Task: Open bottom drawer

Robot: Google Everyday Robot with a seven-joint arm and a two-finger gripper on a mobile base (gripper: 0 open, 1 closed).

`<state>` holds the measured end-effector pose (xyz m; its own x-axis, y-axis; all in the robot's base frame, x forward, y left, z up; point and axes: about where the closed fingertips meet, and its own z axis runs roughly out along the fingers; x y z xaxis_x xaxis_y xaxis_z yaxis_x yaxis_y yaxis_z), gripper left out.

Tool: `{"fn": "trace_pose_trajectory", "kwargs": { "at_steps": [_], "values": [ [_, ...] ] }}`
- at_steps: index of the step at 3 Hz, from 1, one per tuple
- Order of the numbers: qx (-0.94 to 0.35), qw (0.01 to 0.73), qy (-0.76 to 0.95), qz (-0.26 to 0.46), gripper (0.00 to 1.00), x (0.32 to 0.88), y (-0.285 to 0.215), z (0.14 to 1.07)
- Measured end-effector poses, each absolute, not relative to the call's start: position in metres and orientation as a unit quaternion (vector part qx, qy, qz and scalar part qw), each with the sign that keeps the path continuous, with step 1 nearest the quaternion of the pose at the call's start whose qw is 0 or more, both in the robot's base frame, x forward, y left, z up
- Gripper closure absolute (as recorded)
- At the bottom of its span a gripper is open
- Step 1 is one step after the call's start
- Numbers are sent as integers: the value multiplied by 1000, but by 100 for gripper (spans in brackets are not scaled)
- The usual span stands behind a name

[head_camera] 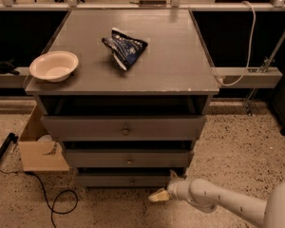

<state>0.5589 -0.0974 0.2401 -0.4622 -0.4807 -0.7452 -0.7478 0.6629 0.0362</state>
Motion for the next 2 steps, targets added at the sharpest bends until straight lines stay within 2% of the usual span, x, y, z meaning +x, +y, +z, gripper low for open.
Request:
{"fn": "trace_pose_trajectory", "kwargs": {
  "at_steps": [2],
  "values": [
    [-404, 371, 818, 175, 0, 579, -77, 234]
  ]
}}
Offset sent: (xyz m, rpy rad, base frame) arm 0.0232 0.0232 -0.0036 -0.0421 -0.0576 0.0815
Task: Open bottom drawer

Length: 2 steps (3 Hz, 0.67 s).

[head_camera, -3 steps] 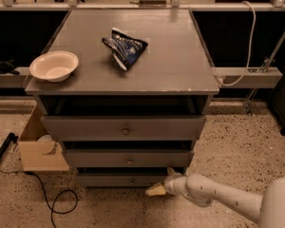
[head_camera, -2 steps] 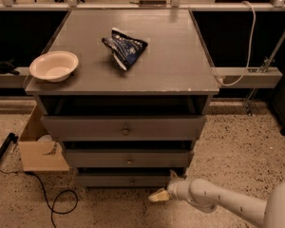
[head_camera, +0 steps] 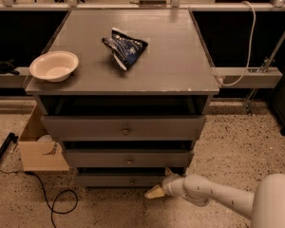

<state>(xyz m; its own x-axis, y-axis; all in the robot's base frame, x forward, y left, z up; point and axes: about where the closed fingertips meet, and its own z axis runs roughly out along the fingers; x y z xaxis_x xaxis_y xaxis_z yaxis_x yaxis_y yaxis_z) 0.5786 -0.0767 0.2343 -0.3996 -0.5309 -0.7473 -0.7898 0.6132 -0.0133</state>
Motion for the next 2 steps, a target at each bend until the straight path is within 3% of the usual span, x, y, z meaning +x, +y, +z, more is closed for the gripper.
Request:
{"fn": "trace_pose_trajectory", "kwargs": {
  "at_steps": [2],
  "values": [
    [-398, 367, 823, 172, 0, 575, -70, 221]
  ]
}}
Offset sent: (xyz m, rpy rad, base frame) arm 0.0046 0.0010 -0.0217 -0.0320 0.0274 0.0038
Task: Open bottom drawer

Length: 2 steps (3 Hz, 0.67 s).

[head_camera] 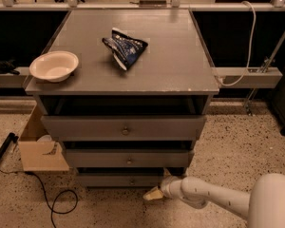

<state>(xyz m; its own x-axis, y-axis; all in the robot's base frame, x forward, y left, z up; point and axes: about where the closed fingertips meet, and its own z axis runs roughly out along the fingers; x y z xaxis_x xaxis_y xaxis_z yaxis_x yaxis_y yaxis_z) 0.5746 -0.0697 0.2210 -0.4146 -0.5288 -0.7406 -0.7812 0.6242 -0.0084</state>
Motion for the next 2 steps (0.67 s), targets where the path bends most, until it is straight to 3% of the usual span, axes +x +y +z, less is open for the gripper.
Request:
{"fn": "trace_pose_trajectory", "kwargs": {
  "at_steps": [2],
  "values": [
    [-417, 365, 817, 158, 0, 586, -58, 217]
  ]
}}
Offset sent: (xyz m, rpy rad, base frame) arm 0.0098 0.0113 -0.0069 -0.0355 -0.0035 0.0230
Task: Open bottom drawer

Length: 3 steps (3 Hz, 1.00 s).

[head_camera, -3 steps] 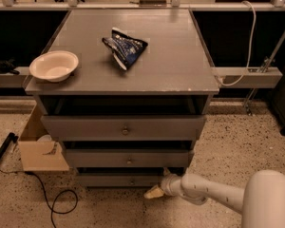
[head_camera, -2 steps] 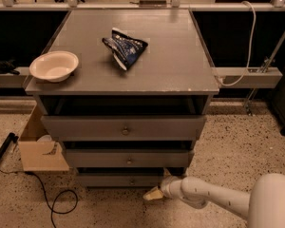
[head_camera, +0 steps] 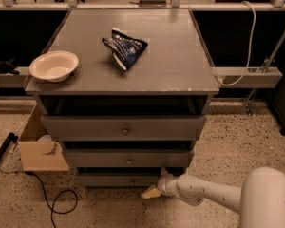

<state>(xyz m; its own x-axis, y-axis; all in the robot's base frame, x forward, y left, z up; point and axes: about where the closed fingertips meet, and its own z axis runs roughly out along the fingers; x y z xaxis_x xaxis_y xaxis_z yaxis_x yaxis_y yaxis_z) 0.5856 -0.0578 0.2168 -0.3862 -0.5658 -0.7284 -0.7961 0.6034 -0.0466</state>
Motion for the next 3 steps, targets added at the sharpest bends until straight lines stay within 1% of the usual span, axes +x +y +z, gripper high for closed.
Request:
{"fn": "trace_pose_trajectory", "kwargs": {
  "at_steps": [3],
  "values": [
    [-401, 355, 832, 145, 0, 602, -69, 196]
  ]
}}
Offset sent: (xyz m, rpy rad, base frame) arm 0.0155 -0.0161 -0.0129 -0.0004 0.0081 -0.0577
